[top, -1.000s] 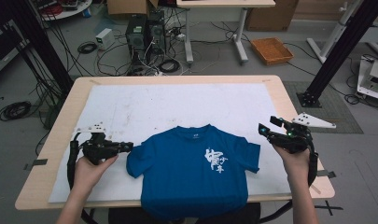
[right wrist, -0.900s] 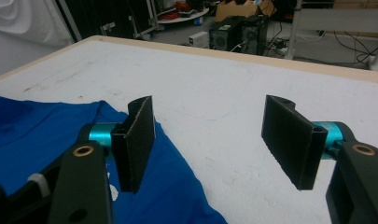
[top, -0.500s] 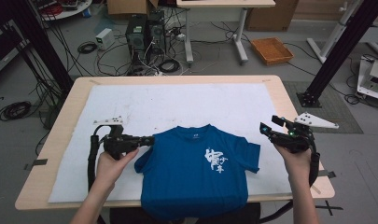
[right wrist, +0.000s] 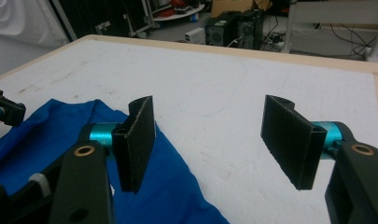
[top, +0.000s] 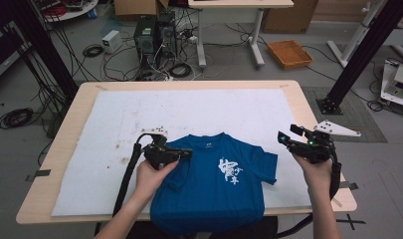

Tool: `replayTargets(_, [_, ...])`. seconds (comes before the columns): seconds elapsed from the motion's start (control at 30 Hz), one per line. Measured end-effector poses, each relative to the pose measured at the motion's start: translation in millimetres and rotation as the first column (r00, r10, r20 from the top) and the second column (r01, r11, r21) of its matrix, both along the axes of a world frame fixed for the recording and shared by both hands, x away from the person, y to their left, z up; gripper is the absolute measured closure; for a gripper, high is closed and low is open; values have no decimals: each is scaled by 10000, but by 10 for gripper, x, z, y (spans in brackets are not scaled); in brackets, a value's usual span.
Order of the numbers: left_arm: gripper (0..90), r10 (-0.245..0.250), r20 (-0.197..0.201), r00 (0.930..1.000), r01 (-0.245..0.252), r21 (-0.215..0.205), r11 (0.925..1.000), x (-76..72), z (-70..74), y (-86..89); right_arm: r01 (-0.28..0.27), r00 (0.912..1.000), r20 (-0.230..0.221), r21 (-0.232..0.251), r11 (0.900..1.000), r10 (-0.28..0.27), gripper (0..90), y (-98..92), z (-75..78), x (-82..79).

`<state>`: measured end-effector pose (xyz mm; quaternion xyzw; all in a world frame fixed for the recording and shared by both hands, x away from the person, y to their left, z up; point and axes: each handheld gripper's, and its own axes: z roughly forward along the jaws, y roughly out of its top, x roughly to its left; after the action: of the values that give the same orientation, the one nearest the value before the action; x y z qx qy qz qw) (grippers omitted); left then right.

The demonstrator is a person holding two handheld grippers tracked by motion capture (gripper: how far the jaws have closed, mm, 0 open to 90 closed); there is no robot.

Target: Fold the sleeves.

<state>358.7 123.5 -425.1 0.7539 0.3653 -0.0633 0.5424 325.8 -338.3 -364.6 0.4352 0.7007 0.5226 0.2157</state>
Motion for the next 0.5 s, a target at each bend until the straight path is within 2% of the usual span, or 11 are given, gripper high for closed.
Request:
replayTargets(0.07, [656, 254, 326, 9991, -252, -70, 9997, -1, 19, 24, 110, 9999, -18, -5, 9999, -110, 355, -15, -15, 2])
replayTargets(0.1, [636, 254, 326, 9991, -252, -70, 9997, -1, 19, 24, 157, 9999, -48, 10, 9999, -157, 355, -23, -22, 3])
replayTargets(0.13, [597, 524, 796, 9955, -516, -122, 9986, -24, 64, 72, 230, 9997, -103, 53, 9997, -230, 356, -37, -34, 6])
replayTargets(0.2, [539, 730, 1309, 9887, -716, -152, 9973, -55, 119, 154, 357, 9992, -196, 76, 9993, -355, 358, -57, -55, 10])
replayTargets(0.3, [502, 1149, 2056, 9719, -1160, -71, 9932, -114, 194, 323, 497, 9981, -358, 2, 9988, -497, 380, -92, -104, 22])
replayTargets(0.37, [466, 1420, 2474, 9585, -1481, 61, 9890, -153, 224, 470, 559, 9970, -540, -95, 9984, -563, 434, -107, -148, 32])
replayTargets(0.5, [442, 2010, 2861, 9369, -2120, 76, 9772, -232, 195, 799, 620, 9912, -1137, -559, 9965, -680, 503, -113, -267, 67])
